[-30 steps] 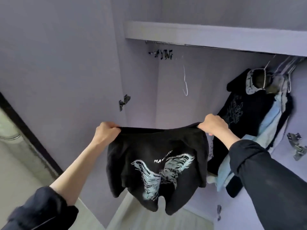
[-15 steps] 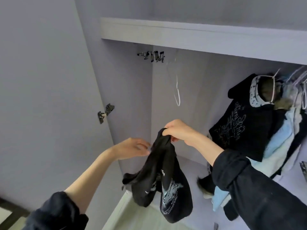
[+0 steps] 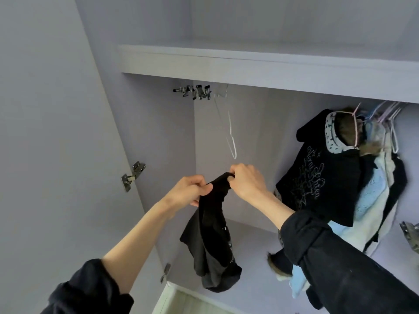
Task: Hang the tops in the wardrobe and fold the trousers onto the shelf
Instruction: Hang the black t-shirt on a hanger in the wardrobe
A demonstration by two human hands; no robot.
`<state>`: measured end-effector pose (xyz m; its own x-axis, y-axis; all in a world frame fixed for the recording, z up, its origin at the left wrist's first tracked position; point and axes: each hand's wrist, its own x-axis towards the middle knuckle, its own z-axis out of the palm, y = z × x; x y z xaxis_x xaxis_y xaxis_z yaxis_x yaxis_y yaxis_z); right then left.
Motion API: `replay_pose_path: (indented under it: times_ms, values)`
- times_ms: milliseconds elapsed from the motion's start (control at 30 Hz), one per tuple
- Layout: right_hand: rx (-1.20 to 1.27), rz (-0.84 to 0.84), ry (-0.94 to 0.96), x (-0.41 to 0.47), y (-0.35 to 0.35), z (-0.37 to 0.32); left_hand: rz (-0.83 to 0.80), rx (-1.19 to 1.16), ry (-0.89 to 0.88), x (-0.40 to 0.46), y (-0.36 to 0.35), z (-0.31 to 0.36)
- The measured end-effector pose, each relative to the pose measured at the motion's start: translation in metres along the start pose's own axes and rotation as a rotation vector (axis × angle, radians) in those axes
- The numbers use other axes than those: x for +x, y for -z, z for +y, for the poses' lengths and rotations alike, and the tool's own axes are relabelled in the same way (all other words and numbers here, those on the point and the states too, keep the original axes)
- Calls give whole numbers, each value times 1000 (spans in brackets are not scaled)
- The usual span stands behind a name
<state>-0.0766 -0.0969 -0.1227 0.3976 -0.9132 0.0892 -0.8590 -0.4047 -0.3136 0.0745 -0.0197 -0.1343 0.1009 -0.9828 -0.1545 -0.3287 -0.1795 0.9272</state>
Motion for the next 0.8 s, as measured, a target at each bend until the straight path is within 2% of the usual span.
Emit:
replay_pose_path:
  times_ms: [100,200,400,500,600,700,733,800]
  values:
    - [-60,51,15,4,-2,2,101,-72,-16,5,14,-3]
    - [-45,47,-10,4,-8,7,236,10,-75,7,26,-2]
    - [291,-225,-235,8,-14,13,540,182,-78,8,56,-10]
    - [518,-216,-275,9,-13,6,462,318,7,12,61,-21]
    - [763,-209,-251,10,-6,-14,219,279,-7,11,50,-30]
    - [765,-183,-138,12,3,-36,-39,242,-61,3,35,-28]
    - [727,-167,-91,12,5,-42,-46,252,-95,1,28,-26]
    - [671,-162,-22,14,12,-48,128,317,-205,1,17,-20]
